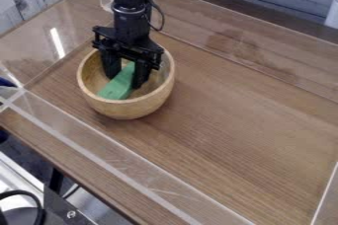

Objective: Remove the green block from inside the brown bowl and put it on the table

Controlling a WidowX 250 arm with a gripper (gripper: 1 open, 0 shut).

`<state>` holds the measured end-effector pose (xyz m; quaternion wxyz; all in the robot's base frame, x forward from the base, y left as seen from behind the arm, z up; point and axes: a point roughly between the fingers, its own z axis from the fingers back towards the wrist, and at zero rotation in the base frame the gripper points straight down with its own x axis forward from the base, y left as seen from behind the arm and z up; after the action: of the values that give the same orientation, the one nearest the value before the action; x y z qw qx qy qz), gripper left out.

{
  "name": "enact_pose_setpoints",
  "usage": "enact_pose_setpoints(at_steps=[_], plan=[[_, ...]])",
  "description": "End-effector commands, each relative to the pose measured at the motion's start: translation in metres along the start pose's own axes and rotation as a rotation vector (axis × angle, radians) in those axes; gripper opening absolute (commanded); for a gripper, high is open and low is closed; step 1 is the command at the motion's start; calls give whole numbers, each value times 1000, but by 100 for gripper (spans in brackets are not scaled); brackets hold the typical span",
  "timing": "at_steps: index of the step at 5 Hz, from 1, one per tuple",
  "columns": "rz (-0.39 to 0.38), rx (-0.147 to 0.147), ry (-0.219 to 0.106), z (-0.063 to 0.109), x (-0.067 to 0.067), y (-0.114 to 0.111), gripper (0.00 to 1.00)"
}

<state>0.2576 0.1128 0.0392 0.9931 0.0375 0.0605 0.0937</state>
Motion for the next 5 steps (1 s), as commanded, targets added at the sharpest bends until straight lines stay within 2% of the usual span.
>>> enact_pose_setpoints(at_steps=[1, 3, 5], plan=[[20, 26, -42, 19, 3, 2, 0], [-26, -51, -35, 24, 6, 4, 0], [-53, -101, -37, 38, 4, 3, 0]])
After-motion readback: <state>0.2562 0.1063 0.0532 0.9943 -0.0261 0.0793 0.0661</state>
